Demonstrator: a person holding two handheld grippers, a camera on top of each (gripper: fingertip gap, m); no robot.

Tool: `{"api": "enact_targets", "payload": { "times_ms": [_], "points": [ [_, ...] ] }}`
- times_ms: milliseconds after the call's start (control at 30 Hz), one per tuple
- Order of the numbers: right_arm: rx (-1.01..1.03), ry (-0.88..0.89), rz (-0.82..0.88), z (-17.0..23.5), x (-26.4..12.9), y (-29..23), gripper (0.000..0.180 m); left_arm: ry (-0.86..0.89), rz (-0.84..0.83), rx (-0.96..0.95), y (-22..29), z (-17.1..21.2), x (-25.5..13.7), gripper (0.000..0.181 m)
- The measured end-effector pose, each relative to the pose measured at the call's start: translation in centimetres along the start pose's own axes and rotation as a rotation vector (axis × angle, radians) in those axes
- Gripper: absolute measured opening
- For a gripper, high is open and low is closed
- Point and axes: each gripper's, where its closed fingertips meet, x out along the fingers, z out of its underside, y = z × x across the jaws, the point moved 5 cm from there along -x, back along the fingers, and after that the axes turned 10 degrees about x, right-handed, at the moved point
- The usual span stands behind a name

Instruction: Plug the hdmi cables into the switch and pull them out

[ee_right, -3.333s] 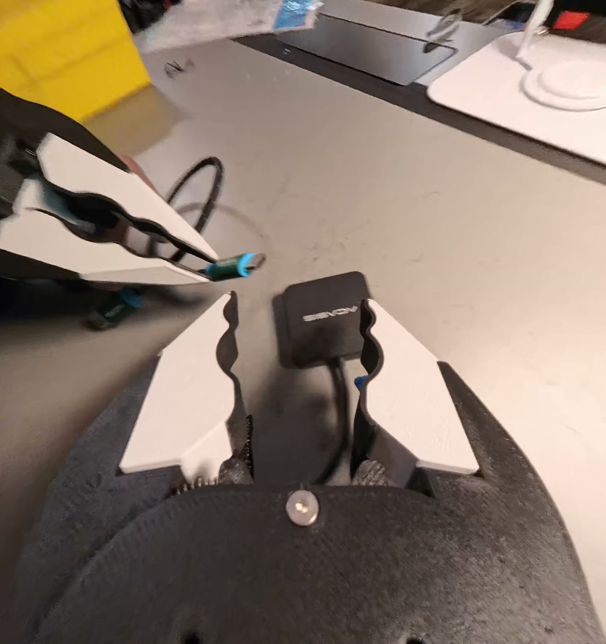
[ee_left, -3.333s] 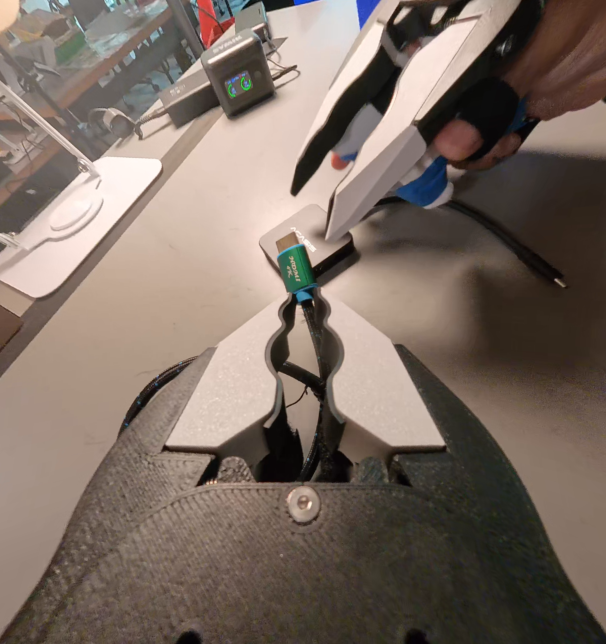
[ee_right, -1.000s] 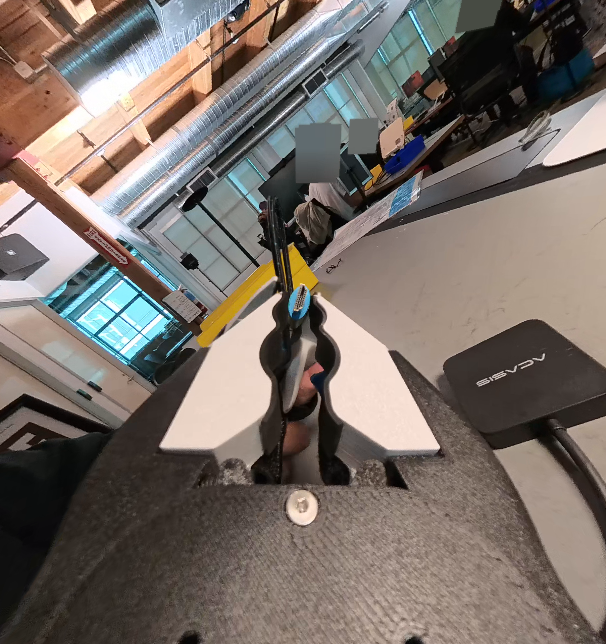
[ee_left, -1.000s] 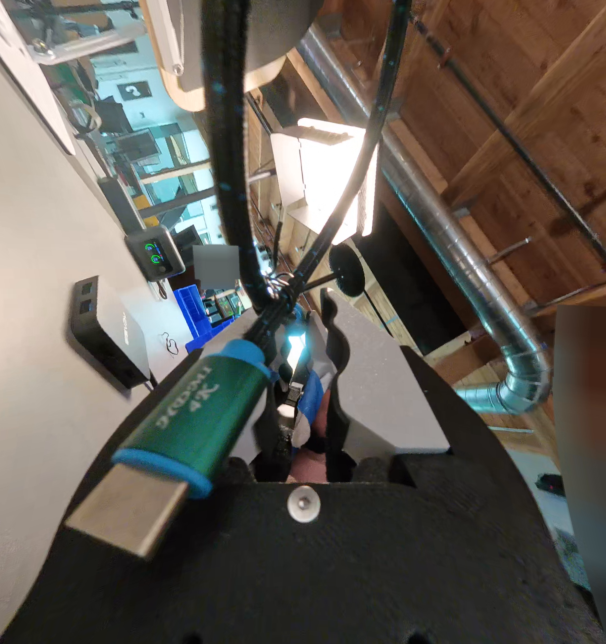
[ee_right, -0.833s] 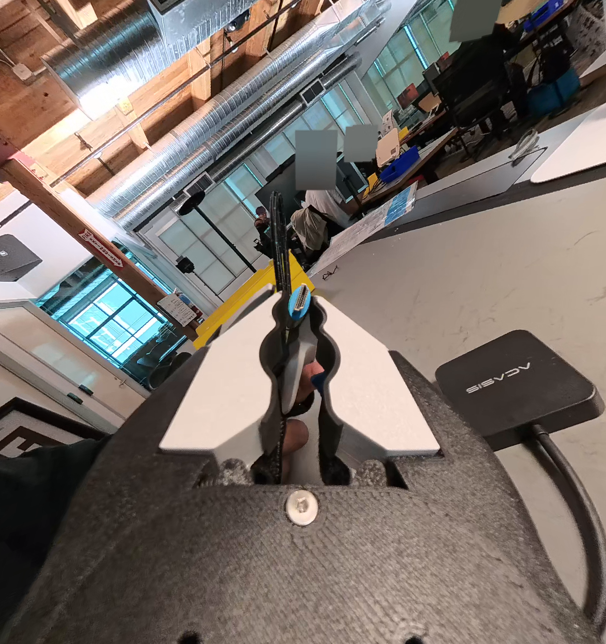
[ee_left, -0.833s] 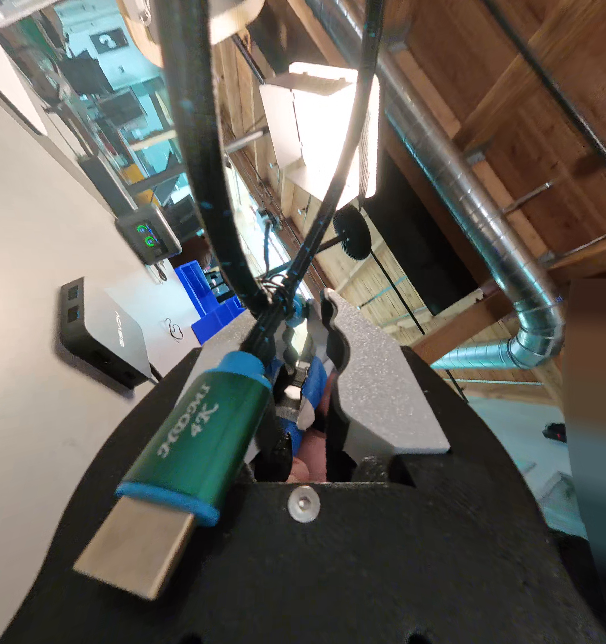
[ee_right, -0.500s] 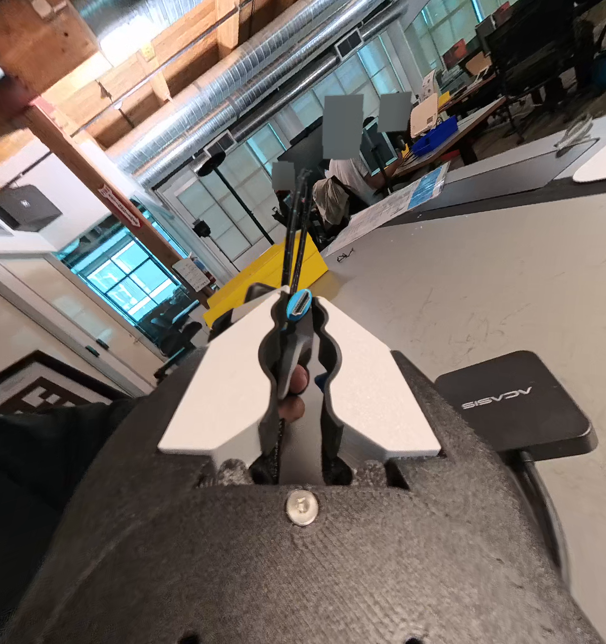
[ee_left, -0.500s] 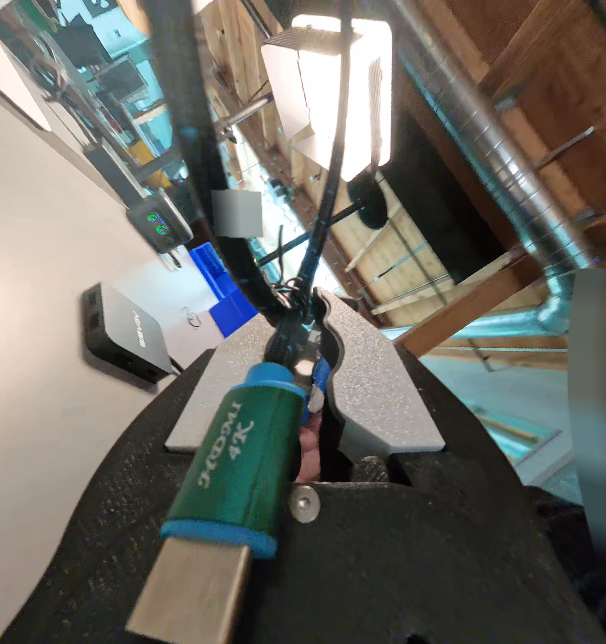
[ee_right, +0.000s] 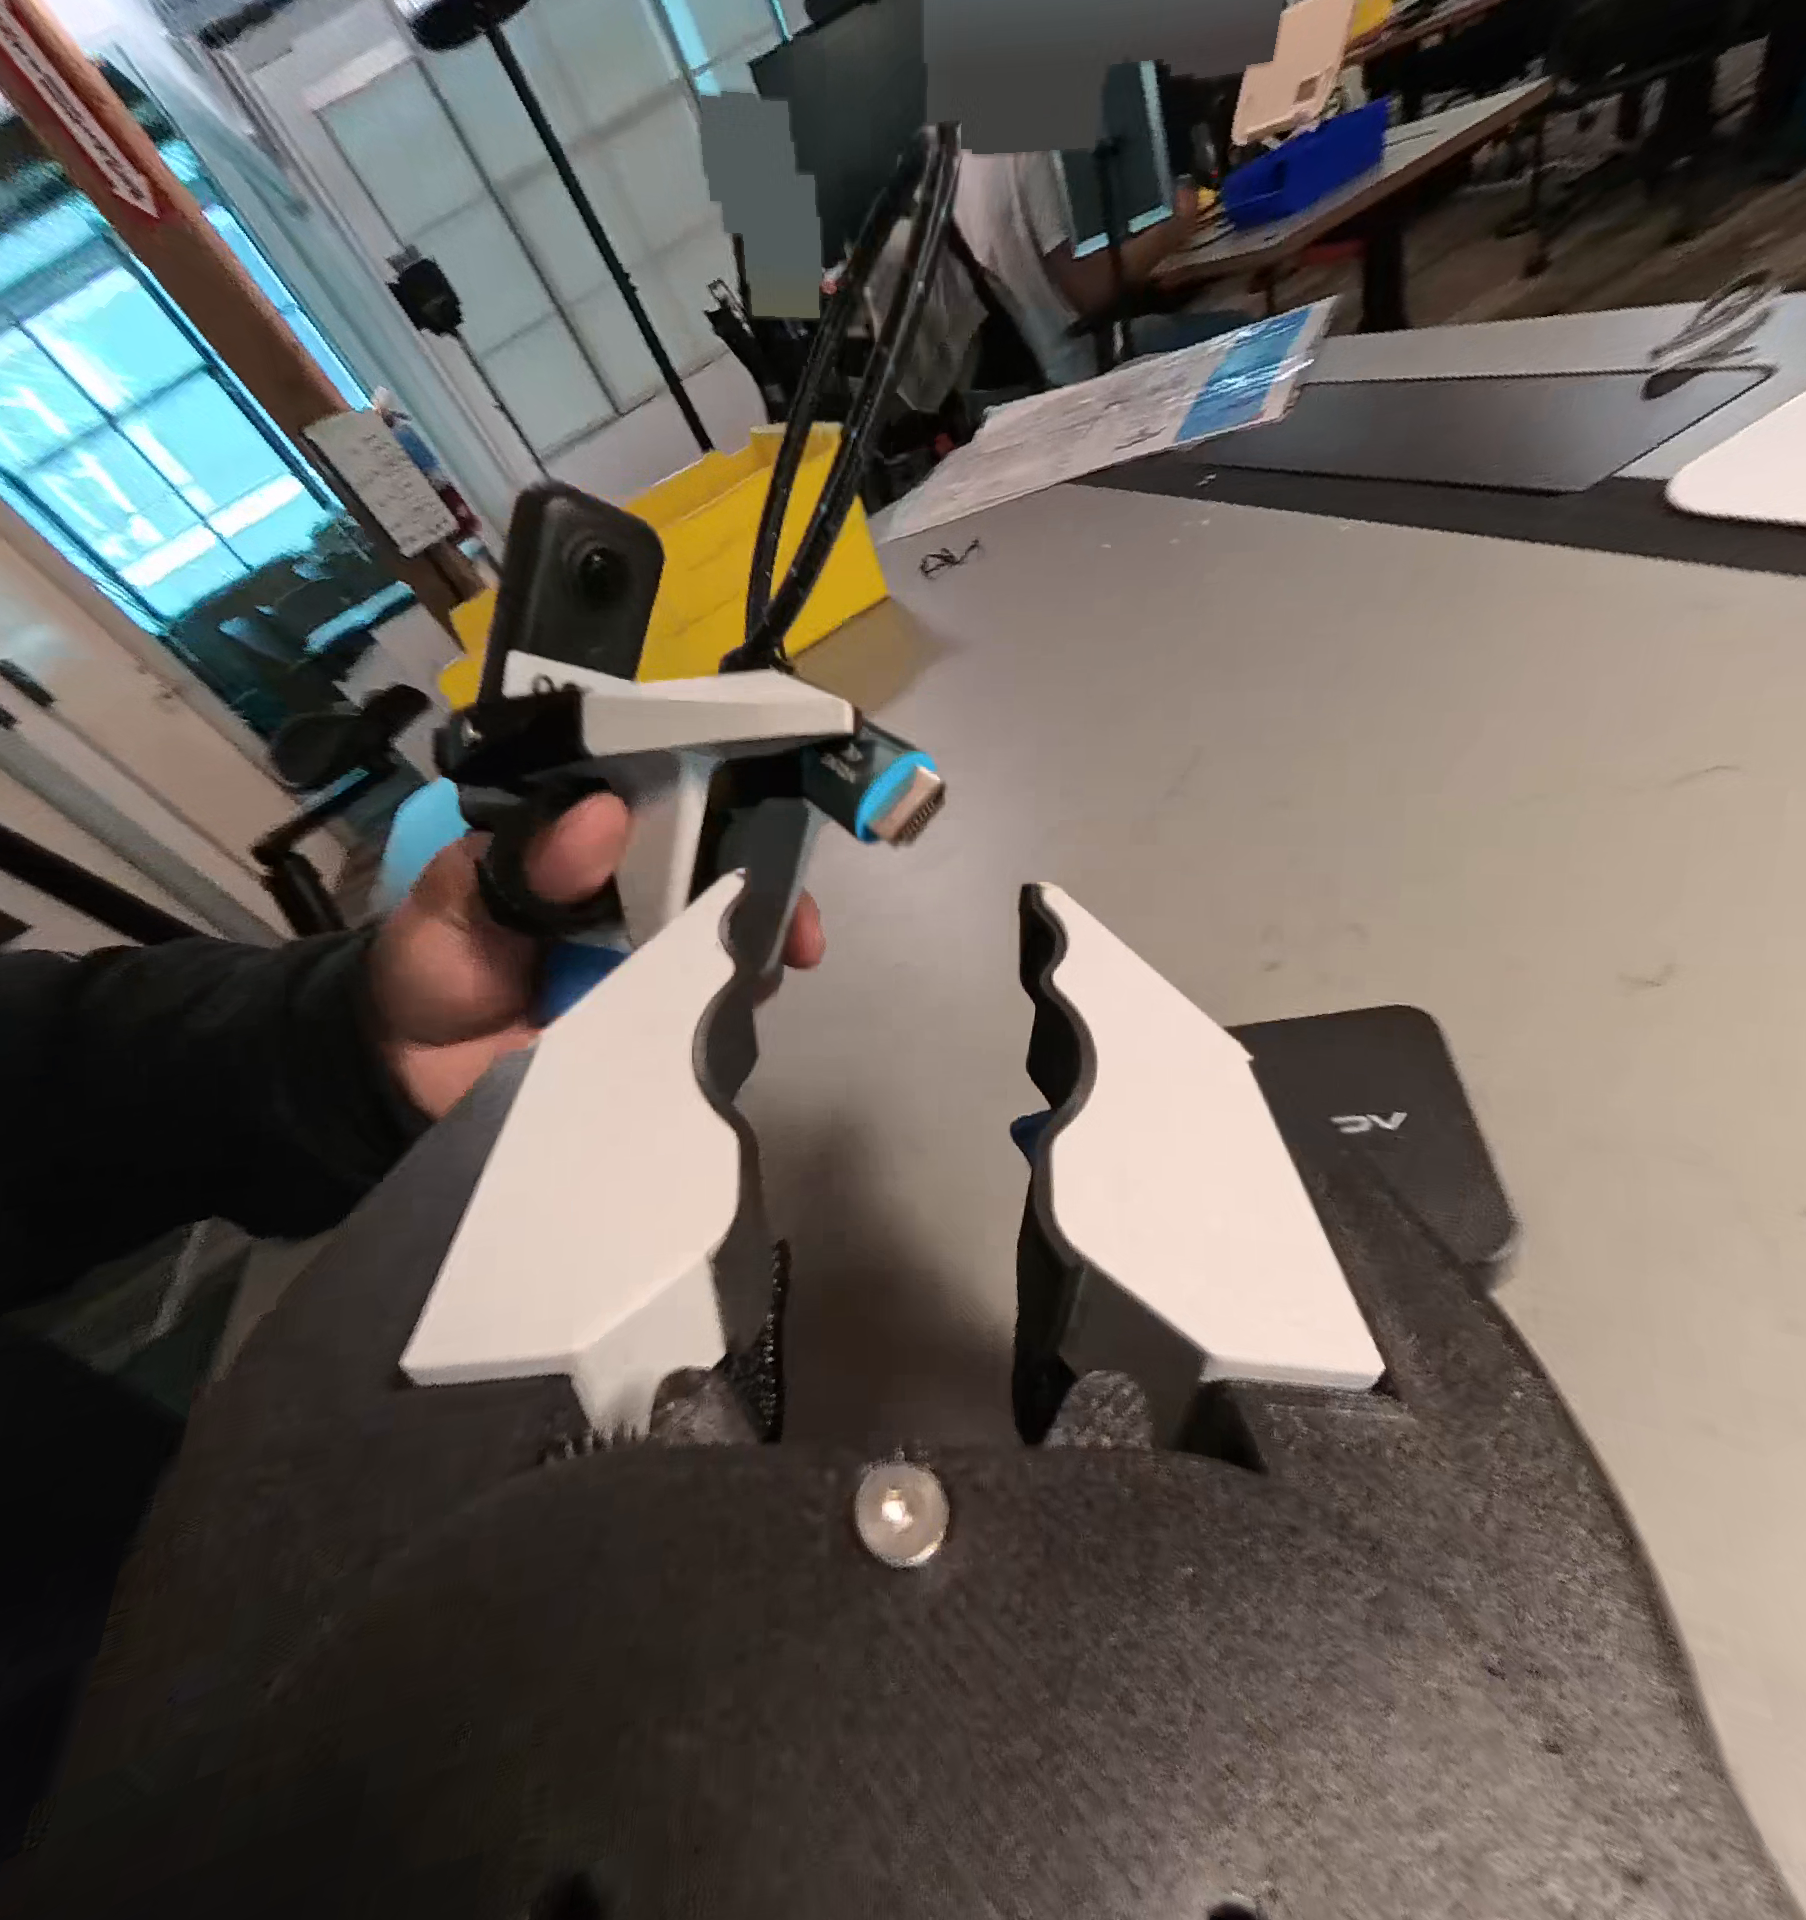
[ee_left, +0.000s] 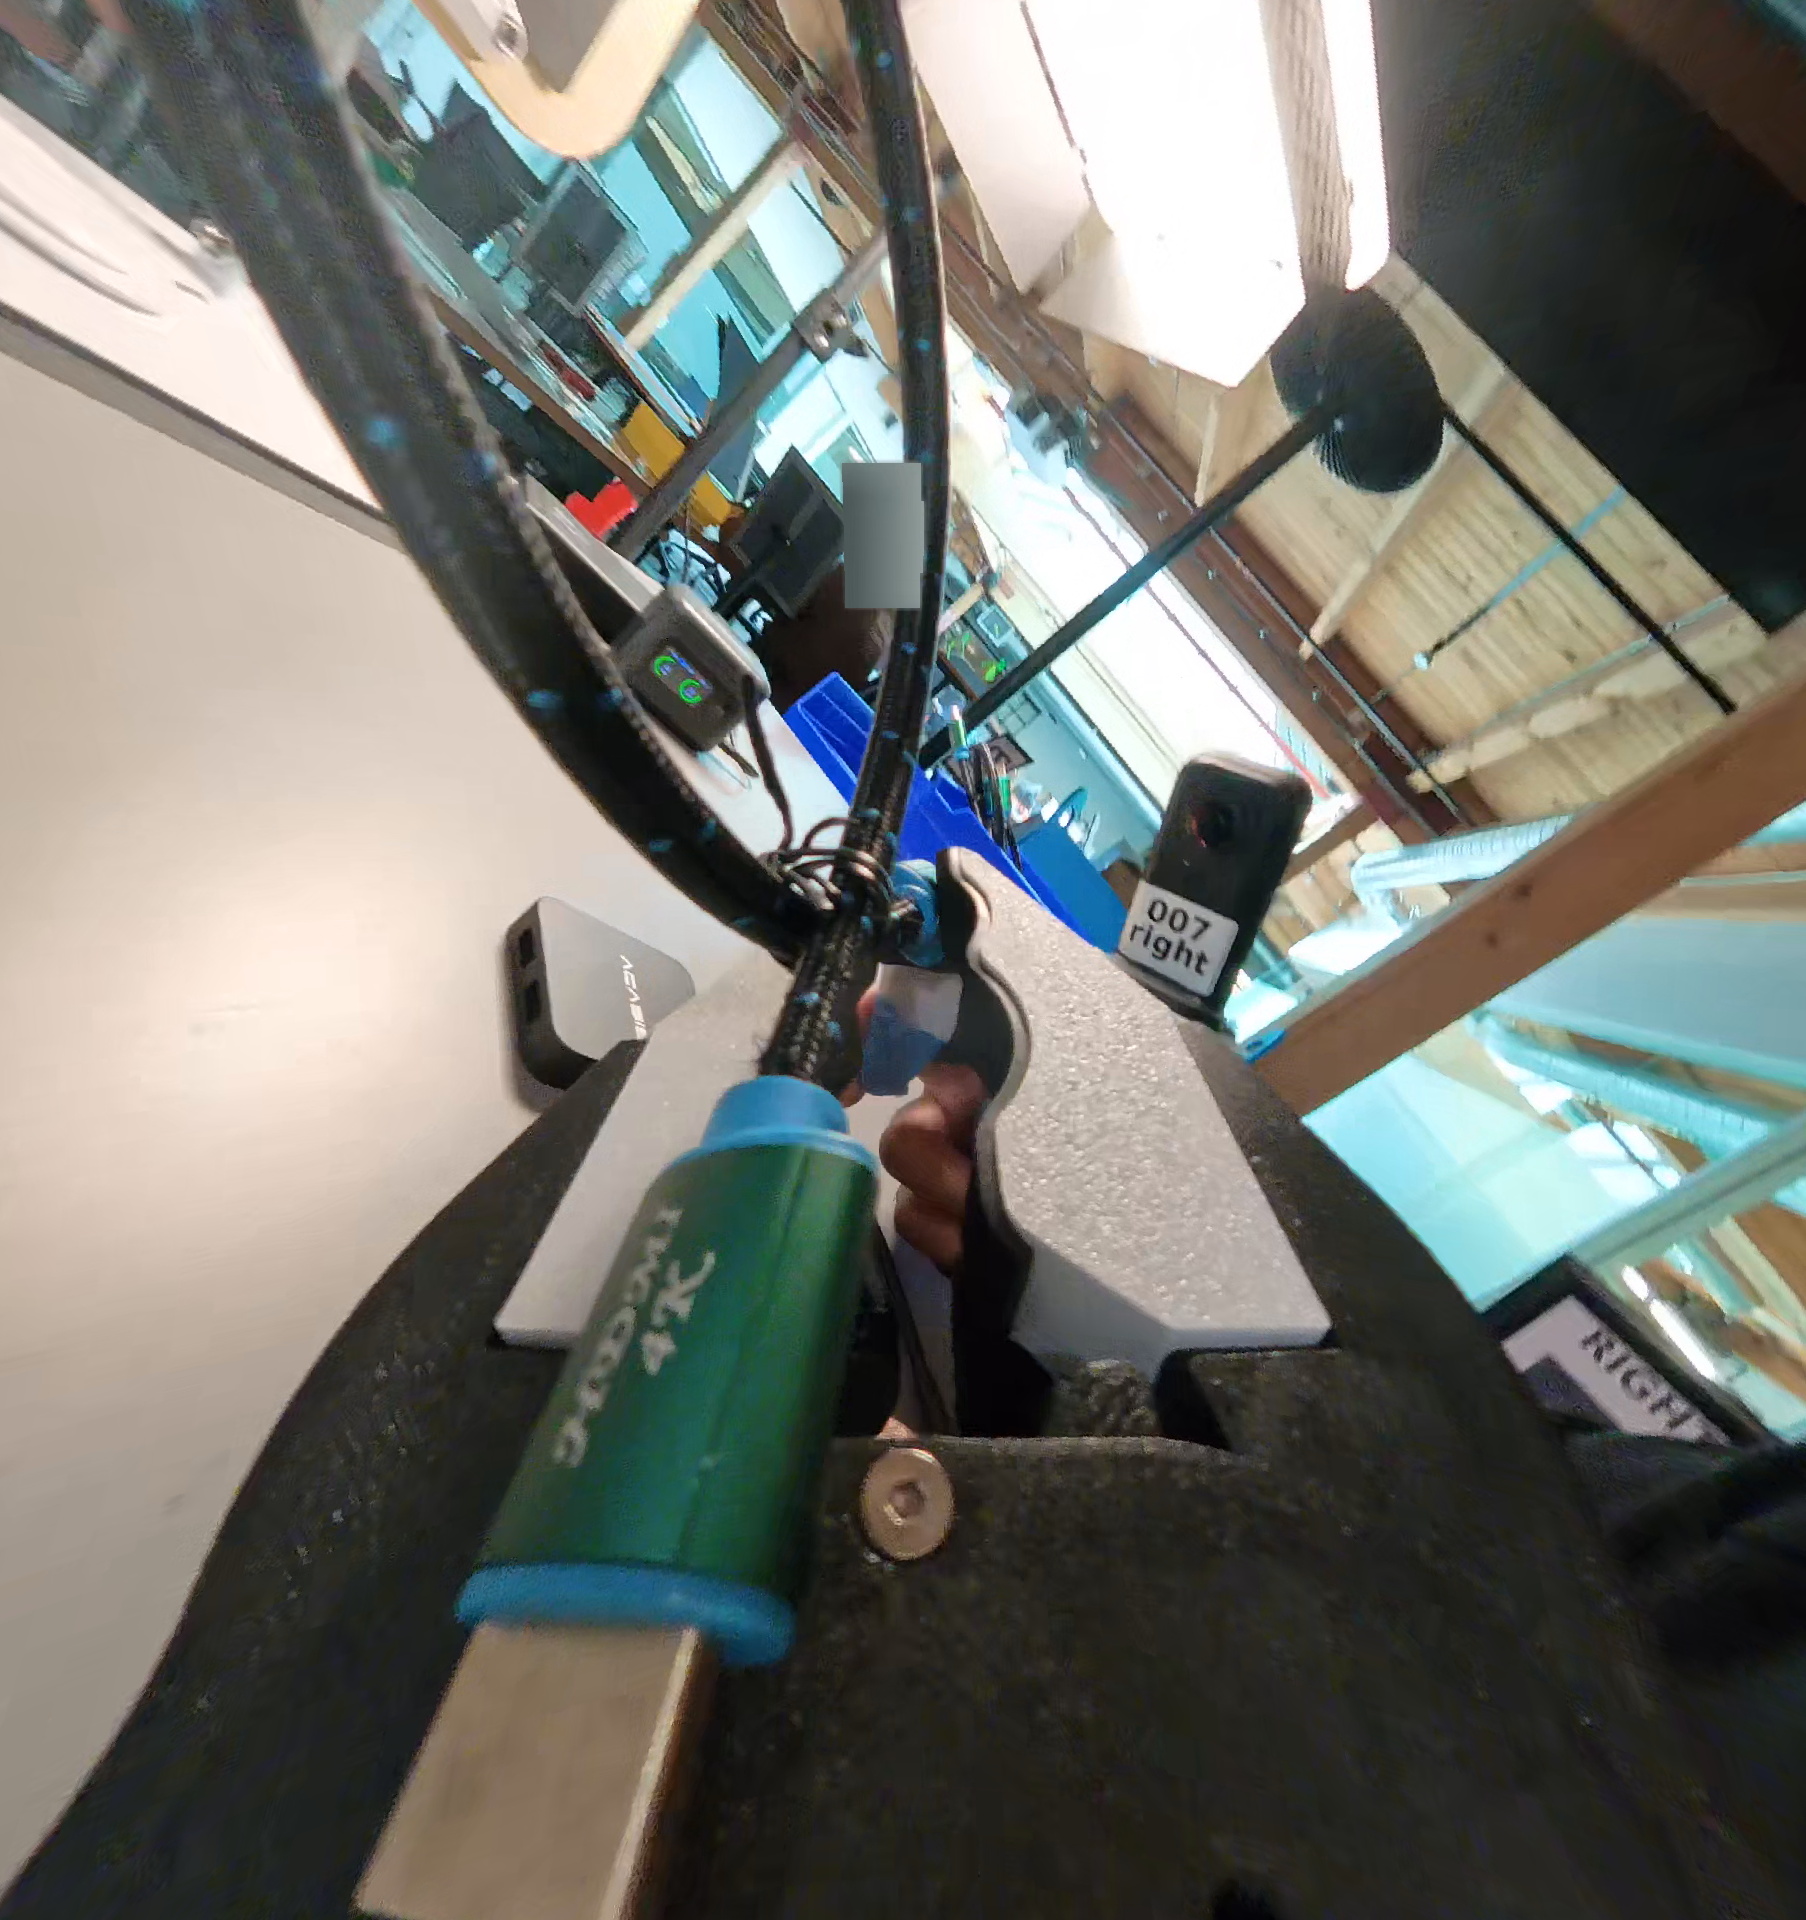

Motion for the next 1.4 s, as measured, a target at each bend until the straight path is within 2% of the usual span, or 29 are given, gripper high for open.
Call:
{"api": "enact_targets", "payload": {
  "times_ms": [67,167,300,433,600,700,800,933,1033,1167,1233,1400],
  "points": [
    [0.069,0.029,-0.073,-0.4,-0.2,-0.5,0.046,-0.035,0.018,0.052,0.6,0.3,0.3,0.012],
    [0.100,0.067,-0.129,-0.9,-0.8,-0.7,0.018,-0.055,0.060,0.108,1.4,0.4,0.5,0.011],
    [0.053,0.099,-0.192,-1.0,-1.1,-1.1,0.014,-0.074,0.134,0.105,2.2,0.1,0.6,0.013],
    [-0.045,0.105,-0.184,-0.8,-1.2,-1.2,0.014,-0.124,0.188,0.061,2.4,0.5,0.7,0.017],
    [-0.082,0.083,-0.169,-0.7,-1.1,-1.1,0.015,-0.112,0.214,0.004,2.0,0.6,0.7,0.012],
    [-0.127,0.060,-0.079,-0.8,-1.2,-0.4,0.019,-0.114,0.155,0.062,1.5,0.6,0.6,0.012],
    [-0.243,-0.011,0.115,-0.8,-1.7,1.9,0.035,-0.098,0.059,0.101,0.6,0.0,0.2,0.012],
    [-0.430,-0.259,0.407,0.9,-1.8,5.2,0.073,-0.108,-0.042,0.133,-0.4,-0.3,-0.1,0.012],
    [-0.399,-0.367,0.449,2.4,-1.4,5.9,0.090,-0.122,-0.081,0.131,-0.7,-0.1,-0.1,0.012],
    [-0.365,-0.458,0.530,3.5,-0.8,7.2,0.087,-0.142,-0.096,0.100,-0.9,0.4,0.0,0.012],
    [-0.354,-0.455,0.537,3.5,-0.3,7.0,0.069,-0.144,-0.101,0.081,-1.0,0.6,0.1,0.012],
    [-0.350,-0.381,0.591,3.0,-0.5,6.9,0.068,-0.126,-0.122,0.060,-1.3,1.0,0.3,0.012]
  ]
}}
